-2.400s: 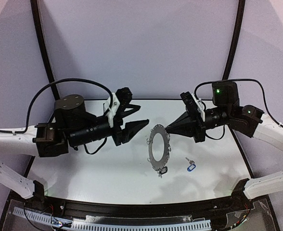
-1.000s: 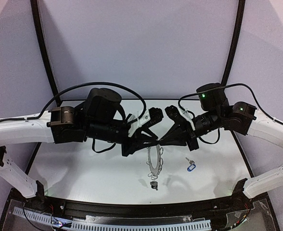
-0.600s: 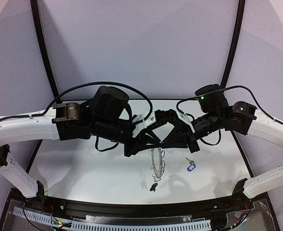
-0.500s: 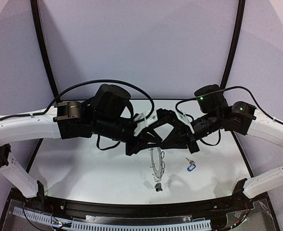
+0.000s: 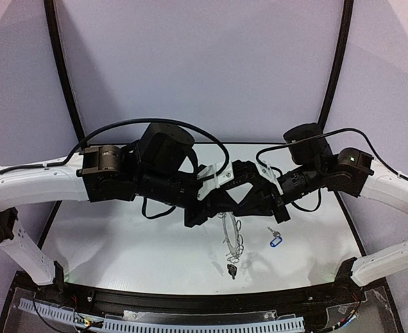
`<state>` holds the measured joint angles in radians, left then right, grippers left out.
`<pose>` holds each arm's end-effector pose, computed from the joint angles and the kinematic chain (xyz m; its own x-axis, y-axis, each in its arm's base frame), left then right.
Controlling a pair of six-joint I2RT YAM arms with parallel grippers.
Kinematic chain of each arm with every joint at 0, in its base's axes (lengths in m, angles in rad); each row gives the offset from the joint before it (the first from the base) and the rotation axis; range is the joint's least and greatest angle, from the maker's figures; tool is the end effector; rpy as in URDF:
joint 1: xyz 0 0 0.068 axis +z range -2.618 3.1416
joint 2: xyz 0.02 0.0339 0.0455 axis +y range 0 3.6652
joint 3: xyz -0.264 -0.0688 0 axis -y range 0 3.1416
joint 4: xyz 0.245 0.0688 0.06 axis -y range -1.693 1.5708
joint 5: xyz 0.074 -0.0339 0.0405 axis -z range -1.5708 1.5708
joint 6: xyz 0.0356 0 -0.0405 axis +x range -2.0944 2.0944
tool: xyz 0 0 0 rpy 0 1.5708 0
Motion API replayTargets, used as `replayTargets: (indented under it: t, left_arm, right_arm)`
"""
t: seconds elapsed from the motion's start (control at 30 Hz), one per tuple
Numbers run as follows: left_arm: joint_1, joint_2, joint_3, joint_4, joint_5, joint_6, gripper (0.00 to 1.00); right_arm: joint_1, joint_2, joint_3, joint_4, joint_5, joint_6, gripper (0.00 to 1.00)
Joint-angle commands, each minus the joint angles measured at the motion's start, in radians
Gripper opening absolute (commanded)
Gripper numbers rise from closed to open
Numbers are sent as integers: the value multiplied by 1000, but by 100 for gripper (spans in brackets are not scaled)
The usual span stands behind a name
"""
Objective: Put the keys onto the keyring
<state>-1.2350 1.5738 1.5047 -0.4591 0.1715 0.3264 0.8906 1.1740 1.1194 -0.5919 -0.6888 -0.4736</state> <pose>0.1141 -0.3453 0.3655 0.1566 0.5102 -0.8457 0.9804 0.0232 0.1955 0.1377 0.2062 0.3424 0.0821 -0.4583 -0.8850 -0.9909 -0.1325 -0.0233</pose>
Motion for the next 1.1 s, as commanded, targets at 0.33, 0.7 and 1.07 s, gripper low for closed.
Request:
replayTargets:
  t: [0.33,0.7,1.07]
  left_arm:
    - [-17,-126,-225,250,-237,-2,1]
    - [-18,-154,-264,283,-227,8,1]
    - [-15,-189,-344,335,-511,-128,1]
  right_arm:
    - [21,-45,-1,106,24,50,8]
    - [21,-32,-18,101,109,63,32]
    - [15,12,-97,195,325,194,45]
